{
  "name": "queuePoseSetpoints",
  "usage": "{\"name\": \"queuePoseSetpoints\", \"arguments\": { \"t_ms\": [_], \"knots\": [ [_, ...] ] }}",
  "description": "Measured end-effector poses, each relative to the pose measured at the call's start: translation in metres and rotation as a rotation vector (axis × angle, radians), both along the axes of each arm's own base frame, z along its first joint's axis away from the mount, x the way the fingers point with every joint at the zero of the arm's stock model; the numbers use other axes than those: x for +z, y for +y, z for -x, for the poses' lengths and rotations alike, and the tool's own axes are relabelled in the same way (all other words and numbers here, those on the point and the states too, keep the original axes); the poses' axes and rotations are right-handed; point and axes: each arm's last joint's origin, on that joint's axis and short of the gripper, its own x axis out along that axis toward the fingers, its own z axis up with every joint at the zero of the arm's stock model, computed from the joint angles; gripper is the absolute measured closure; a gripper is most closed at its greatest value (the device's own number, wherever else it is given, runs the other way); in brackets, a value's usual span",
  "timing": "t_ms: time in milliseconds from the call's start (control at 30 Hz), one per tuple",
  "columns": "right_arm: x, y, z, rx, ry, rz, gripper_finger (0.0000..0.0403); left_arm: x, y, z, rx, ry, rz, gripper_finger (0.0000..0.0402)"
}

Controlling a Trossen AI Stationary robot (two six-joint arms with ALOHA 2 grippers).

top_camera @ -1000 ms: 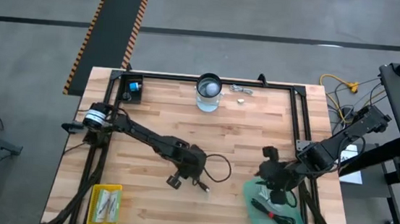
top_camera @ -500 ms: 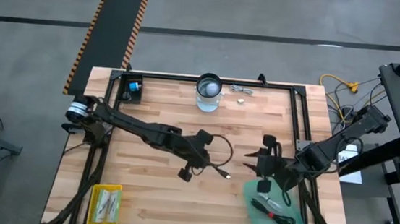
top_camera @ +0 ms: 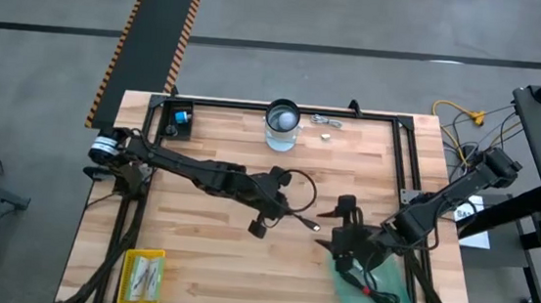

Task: Pick and place items into bin
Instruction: Put the black usb cable into the green bin

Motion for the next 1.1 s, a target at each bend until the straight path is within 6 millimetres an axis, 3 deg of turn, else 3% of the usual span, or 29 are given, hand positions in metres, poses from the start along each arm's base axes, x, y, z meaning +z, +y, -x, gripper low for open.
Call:
{"name": "queuePoseSetpoints", "arguments": {
  "t_ms": [200,433,1100],
  "knots": [
    [0.0027,-0.0006,-0.0032,-0.019,-0.029,0.003,0.0094,0.0028,0.0018,-0.0025,0.035,-0.043,-0.015,0.0400],
    [0.0057,-0.0031,-0.0051,-0.048,-0.048,0.020,0.0132,0.0058,0.0030,-0.0043,0.041,-0.074,-0.011,0.0401],
    [0.0079,-0.0020,-0.0059,-0.040,-0.061,0.001,0.0380,0.0061,0.0031,-0.0048,0.037,-0.085,-0.007,0.0397]
  ]
}}
